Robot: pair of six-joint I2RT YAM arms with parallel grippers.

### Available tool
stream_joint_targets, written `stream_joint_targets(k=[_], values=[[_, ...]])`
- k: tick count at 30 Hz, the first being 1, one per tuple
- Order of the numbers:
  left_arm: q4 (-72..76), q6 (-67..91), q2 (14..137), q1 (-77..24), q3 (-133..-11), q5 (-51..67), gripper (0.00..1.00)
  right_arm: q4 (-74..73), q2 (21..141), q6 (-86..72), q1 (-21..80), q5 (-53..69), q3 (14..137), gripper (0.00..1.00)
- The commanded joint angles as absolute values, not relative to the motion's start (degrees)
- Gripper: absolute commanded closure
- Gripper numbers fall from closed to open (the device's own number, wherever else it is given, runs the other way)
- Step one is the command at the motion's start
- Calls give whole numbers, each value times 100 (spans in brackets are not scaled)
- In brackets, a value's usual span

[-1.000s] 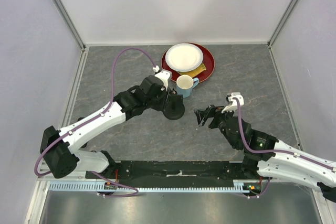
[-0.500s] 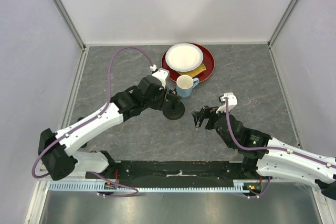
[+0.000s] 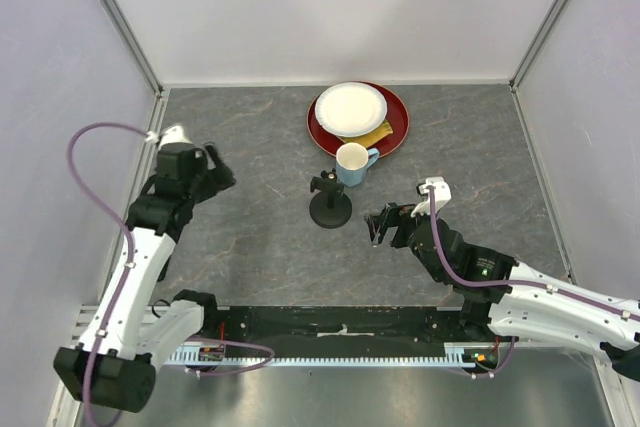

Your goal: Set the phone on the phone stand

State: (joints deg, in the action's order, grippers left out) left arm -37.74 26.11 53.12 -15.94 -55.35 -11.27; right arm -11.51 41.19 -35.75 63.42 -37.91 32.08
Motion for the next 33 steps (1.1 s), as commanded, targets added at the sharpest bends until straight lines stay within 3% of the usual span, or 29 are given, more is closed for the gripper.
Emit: stream_joint_targets(k=[1, 5, 13, 26, 28, 29, 32, 33], values=[[-3964, 3944, 5106, -180, -5204, -1341, 5, -1072, 4043, -3691, 6337, -3674, 3164, 5], [-5026, 5560, 5939, 701, -5483, -2258, 2, -1072, 3981, -3709, 6337, -3648, 3181, 5], [-4949, 6302, 7004, 2818, -5273, -1926, 1, -1177, 3964, -3621, 6346, -3463, 3349, 5], [-4491, 6047, 8243, 3313, -5950, -2998, 4, -1239, 4034, -3797, 6346, -3340, 3234, 5], [-4422, 6029, 8558, 3322, -6081, -2962, 13, -1239, 4139, -3797, 6337, -3296, 3252, 5], [-4386, 5916, 8656, 3322, -6091, -3014, 34, -1248, 4183, -3797, 6346, -3270, 3278, 5], [-4333, 5801, 9166, 3322, -6126, -3278, 57, -1274, 4333, -3823, 6346, -3208, 3331, 5], [-4316, 5809, 9263, 3322, -6109, -3296, 60, -1283, 4377, -3849, 6346, -3199, 3340, 5]])
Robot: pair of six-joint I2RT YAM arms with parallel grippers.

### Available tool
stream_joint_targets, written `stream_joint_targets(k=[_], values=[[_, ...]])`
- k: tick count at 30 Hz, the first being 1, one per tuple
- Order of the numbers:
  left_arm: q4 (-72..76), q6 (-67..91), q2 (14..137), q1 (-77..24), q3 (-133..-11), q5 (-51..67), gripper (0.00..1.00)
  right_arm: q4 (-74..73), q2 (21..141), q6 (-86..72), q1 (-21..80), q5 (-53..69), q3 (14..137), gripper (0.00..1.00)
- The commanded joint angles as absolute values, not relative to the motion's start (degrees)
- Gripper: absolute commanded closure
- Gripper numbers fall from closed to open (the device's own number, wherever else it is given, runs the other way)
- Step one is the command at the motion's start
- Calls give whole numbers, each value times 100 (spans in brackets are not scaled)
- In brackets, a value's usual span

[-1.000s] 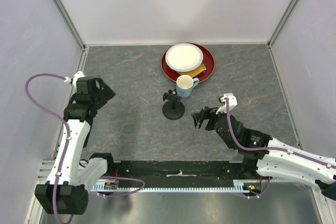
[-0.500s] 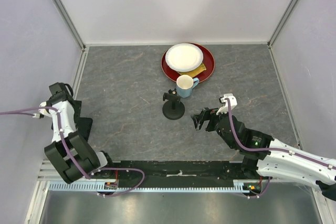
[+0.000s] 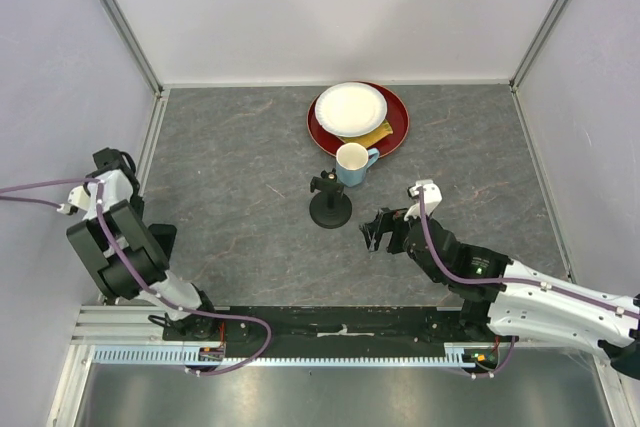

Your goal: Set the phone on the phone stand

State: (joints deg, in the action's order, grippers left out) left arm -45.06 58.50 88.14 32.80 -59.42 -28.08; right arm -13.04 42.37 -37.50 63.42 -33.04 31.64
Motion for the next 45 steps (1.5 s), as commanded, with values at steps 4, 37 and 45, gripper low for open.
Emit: stream_joint_targets(k=[4, 37, 45], values=[[-3868, 5555, 9413, 3375, -5960, -2918, 90, -1274, 4473, -3902, 6346, -3199, 3357, 5], [-2900, 5854, 8711, 1617, -4702, -649, 98, -861, 5045, -3894, 6328, -3296, 3252, 5], [-2514, 5432, 7901, 2038, -4764, -1538, 91, -862, 5124, -3858, 6319, -3279, 3339, 4]])
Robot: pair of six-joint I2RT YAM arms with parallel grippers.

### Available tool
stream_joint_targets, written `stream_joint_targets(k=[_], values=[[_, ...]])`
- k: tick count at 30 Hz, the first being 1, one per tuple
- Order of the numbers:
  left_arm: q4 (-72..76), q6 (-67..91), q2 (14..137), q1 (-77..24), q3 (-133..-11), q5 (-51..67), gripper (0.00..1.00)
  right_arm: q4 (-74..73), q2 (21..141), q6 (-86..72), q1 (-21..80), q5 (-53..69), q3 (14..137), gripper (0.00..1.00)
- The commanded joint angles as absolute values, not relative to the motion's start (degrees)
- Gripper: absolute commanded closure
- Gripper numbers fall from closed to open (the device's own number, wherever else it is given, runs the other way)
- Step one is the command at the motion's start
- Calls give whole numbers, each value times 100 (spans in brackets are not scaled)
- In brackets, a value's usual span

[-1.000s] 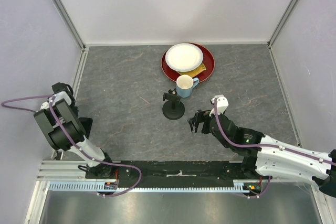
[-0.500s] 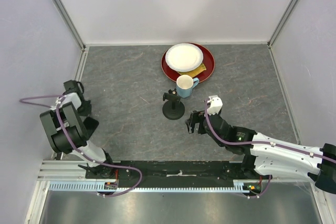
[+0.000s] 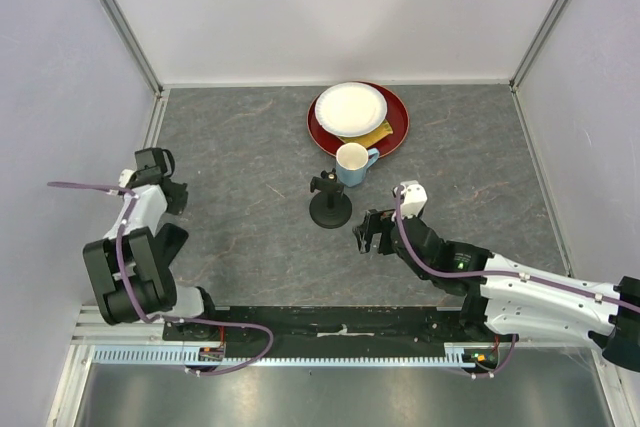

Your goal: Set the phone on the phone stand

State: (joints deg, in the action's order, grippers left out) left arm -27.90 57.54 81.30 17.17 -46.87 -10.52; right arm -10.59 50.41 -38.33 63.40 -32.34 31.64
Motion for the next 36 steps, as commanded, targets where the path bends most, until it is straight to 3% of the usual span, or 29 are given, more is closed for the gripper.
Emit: stream_joint_targets(k=[1, 5, 11, 21, 28, 36], values=[[-2514, 5432, 7936, 2161, -4772, -1521, 91, -870, 5159, -3858, 6319, -3244, 3375, 4], [-2829, 5519, 8489, 3048, -5035, -1152, 96, -861, 5203, -3894, 6319, -3147, 3410, 5], [-2531, 5642, 9026, 3454, -4940, -580, 98, -888, 5045, -3894, 6328, -3164, 3340, 5], [-2996, 5862, 9097, 3480, -4852, -712, 98, -958, 4738, -3920, 6319, -3208, 3199, 5], [-3577, 6029, 8781, 3217, -4886, -1554, 98, -1019, 4439, -3929, 6328, -3234, 3120, 4], [-3481, 6012, 8324, 3226, -4194, -1336, 98, -1133, 4122, -3885, 6328, -3313, 2979, 4]])
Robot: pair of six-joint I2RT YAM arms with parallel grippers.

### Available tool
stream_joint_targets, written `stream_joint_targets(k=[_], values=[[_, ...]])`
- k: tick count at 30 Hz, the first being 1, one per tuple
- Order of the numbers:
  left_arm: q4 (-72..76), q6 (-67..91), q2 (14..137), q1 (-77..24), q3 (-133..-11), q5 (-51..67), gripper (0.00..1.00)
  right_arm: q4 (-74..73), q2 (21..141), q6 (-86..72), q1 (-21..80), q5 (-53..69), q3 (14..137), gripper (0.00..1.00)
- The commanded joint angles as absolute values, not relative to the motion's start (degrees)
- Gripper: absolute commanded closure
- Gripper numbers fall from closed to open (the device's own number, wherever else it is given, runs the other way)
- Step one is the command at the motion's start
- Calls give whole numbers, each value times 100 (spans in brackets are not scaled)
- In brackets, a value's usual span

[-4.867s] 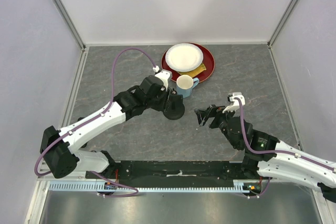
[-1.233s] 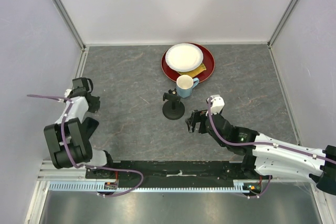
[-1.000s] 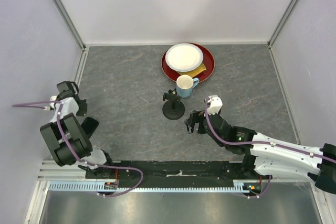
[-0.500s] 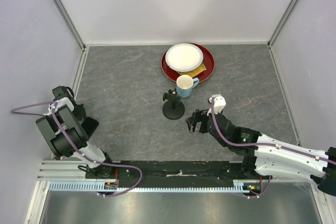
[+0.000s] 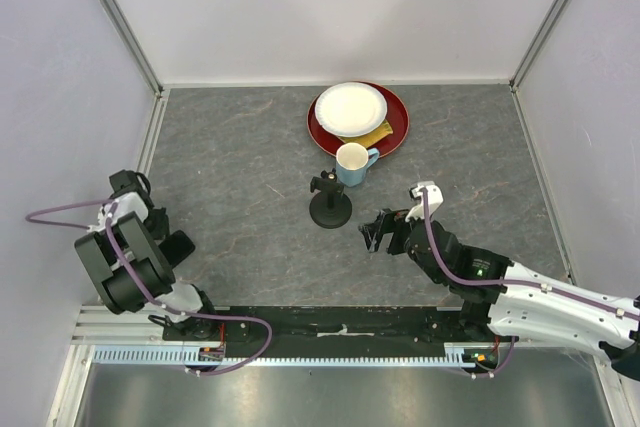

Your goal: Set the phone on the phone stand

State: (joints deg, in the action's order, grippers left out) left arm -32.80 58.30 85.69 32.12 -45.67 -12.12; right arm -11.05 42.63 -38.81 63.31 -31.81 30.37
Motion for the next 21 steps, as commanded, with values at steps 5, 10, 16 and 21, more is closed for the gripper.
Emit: stream_joint_targets(k=[5, 10, 16, 21], values=[[-3287, 5898, 7894, 3226, -3762, -1002, 98, -1178, 3999, -3850, 6328, -3366, 2944, 4], [-3418, 5652, 7542, 3234, -3700, -1230, 97, -1204, 3990, -3832, 6319, -3366, 2918, 4], [-3709, 5677, 6830, 3357, -3525, -1169, 60, -1204, 4043, -3788, 6328, -3331, 2935, 3], [-4008, 5722, 6216, 3489, -3630, -1388, 5, -1222, 4052, -3718, 6328, -3287, 2953, 3]])
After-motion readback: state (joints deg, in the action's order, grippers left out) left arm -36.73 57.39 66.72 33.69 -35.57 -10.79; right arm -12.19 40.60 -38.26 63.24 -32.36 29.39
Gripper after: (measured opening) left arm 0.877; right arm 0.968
